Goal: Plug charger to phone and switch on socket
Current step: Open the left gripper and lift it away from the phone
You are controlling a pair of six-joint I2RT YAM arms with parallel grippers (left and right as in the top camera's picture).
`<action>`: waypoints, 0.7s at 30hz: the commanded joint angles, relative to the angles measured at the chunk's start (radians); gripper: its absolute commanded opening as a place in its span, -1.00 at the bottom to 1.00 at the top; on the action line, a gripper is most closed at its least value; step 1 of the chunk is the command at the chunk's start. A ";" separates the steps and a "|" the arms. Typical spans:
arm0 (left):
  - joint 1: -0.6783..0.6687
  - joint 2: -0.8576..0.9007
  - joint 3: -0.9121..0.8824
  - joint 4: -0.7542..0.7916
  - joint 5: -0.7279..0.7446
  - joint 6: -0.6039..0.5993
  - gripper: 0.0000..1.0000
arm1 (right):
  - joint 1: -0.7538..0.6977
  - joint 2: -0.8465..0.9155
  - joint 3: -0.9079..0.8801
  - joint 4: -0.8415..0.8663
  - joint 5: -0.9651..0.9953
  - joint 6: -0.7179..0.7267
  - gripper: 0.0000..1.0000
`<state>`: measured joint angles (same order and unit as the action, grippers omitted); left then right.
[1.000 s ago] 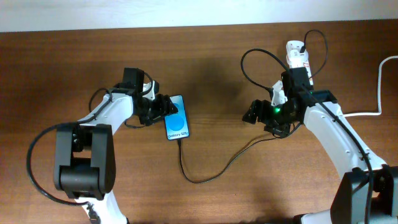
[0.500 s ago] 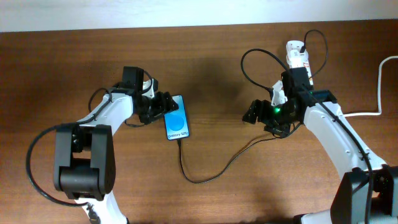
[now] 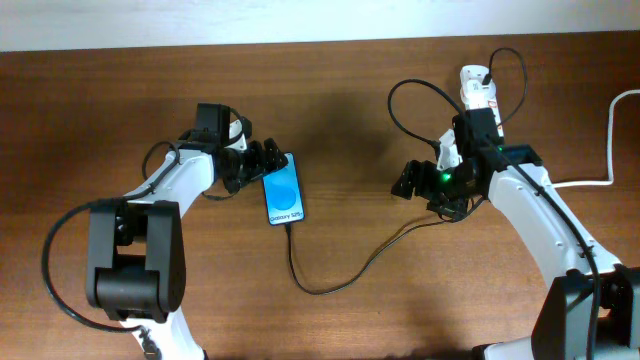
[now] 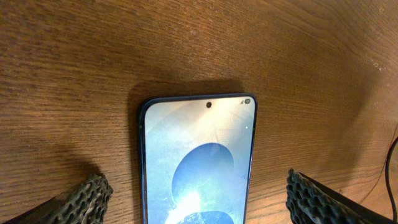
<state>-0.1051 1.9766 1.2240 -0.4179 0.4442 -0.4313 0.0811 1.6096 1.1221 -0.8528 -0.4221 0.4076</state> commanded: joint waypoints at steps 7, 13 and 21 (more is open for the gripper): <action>-0.011 0.046 -0.033 0.012 -0.041 -0.001 0.95 | -0.004 -0.015 0.008 0.000 0.016 -0.011 0.71; -0.010 -0.069 0.019 -0.086 -0.052 0.071 0.99 | -0.004 -0.015 0.008 -0.001 0.016 -0.011 0.71; -0.008 -0.410 0.038 -0.338 -0.248 0.090 0.99 | -0.004 -0.015 0.008 -0.009 0.072 -0.011 0.71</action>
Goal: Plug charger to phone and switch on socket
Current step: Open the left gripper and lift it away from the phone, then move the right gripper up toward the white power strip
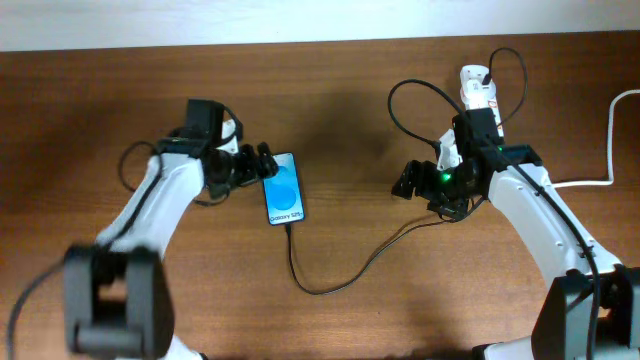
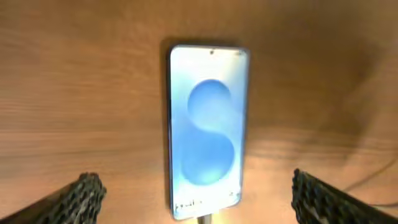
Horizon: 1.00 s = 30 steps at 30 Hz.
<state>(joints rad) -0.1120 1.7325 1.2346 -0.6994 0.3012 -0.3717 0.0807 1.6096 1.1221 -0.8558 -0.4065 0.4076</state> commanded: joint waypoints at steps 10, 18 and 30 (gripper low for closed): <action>-0.002 -0.608 0.027 -0.440 -0.301 0.028 0.99 | -0.003 -0.015 0.008 -0.062 0.083 -0.011 0.71; -0.002 -0.932 0.027 -0.602 -0.446 -0.008 0.99 | -0.003 -0.015 0.003 -0.080 0.109 -0.011 0.71; -0.002 -1.376 0.027 -0.695 -0.583 -0.009 0.99 | -0.003 -0.015 -0.013 -0.084 0.109 -0.011 0.71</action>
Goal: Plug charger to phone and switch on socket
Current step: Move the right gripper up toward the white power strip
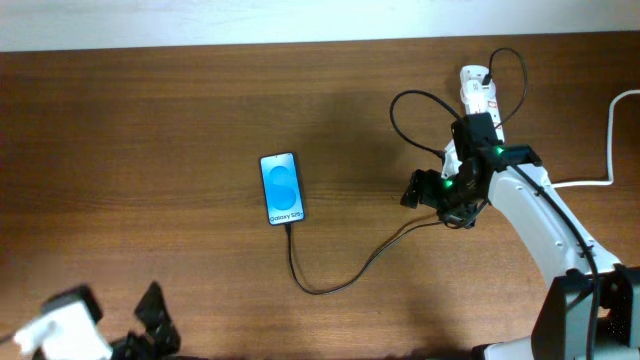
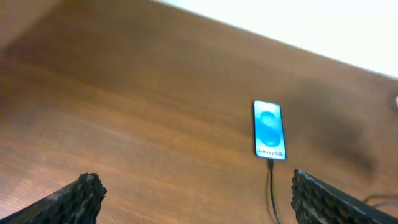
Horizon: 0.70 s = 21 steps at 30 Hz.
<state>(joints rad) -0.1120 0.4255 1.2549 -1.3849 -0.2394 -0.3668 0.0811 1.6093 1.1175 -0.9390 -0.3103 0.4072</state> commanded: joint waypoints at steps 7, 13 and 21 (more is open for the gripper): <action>-0.002 -0.182 0.006 -0.027 -0.065 -0.052 0.99 | -0.004 -0.015 -0.009 -0.020 0.013 -0.011 0.71; -0.002 -0.239 0.006 -0.047 -0.068 -0.082 0.99 | -0.004 -0.015 -0.009 -0.047 0.013 -0.011 0.72; -0.002 -0.284 0.006 -0.107 -0.078 -0.112 0.99 | -0.004 -0.015 -0.009 -0.053 0.008 -0.010 0.82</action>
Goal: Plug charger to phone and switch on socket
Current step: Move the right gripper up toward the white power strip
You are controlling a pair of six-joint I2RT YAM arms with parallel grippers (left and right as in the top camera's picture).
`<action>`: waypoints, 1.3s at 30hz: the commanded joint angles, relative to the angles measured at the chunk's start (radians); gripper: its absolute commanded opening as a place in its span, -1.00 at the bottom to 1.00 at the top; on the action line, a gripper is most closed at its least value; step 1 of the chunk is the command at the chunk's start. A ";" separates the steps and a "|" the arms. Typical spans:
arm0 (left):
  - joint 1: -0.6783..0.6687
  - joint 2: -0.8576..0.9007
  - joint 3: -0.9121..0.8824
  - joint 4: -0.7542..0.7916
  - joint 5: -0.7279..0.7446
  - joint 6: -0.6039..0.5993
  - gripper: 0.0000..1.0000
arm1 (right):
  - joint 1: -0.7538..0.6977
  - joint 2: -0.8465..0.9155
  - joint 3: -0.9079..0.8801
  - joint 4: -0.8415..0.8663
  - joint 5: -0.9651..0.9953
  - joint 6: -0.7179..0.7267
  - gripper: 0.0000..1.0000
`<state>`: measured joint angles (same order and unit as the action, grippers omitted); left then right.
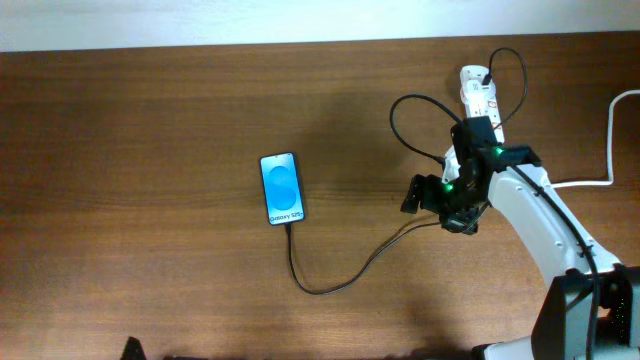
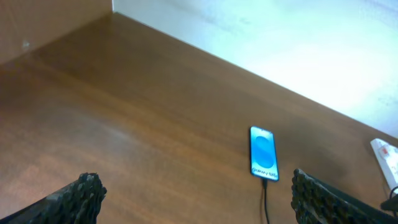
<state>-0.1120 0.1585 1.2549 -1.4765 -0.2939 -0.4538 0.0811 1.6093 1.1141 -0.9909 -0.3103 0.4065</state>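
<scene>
The phone [image 1: 281, 188] lies face up mid-table with its blue screen lit. A black charger cable [image 1: 330, 285] runs from its near end in a loop towards the white socket strip [image 1: 478, 88] at the back right. My right gripper [image 1: 413, 193] hovers in front of the strip, beside the cable; its jaws are too dark to read. My left gripper [image 2: 199, 196] stands open, far back from the phone [image 2: 263, 153], with nothing between its fingers [image 2: 84, 196]. In the overhead view only a dark tip of the left arm [image 1: 130, 349] shows at the bottom edge.
A white lead [image 1: 612, 140] curves off the table's right edge. A pale wall [image 2: 280, 37] runs along the table's far side. The black cable loops high around the socket strip [image 2: 387, 155].
My left arm has drawn back further and has almost left the overhead view at the bottom edge. Its camera sees the phone from further off. The right gripper has shifted slightly.
First my left gripper stood open around the top of the lit phone, cable plugged in. Then it was open above the phone. Later it was at the table's front left corner, and now nearly out of overhead view. The right arm stayed by the socket strip.
</scene>
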 commanded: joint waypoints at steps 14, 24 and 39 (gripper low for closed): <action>-0.002 -0.017 0.005 -0.089 -0.101 -0.024 0.99 | -0.004 -0.015 -0.005 -0.014 -0.014 -0.009 -0.86; -0.002 -0.017 -0.078 -0.051 -0.141 -0.024 0.98 | -0.004 -0.015 -0.004 -0.019 -0.101 0.029 -0.92; -0.002 -0.016 -0.374 0.347 -0.103 -0.024 0.98 | -0.055 -0.100 0.074 -0.219 0.009 0.079 -0.92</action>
<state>-0.1120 0.1520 0.9127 -1.1965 -0.4370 -0.4694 0.0689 1.5948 1.1328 -1.1744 -0.3286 0.4507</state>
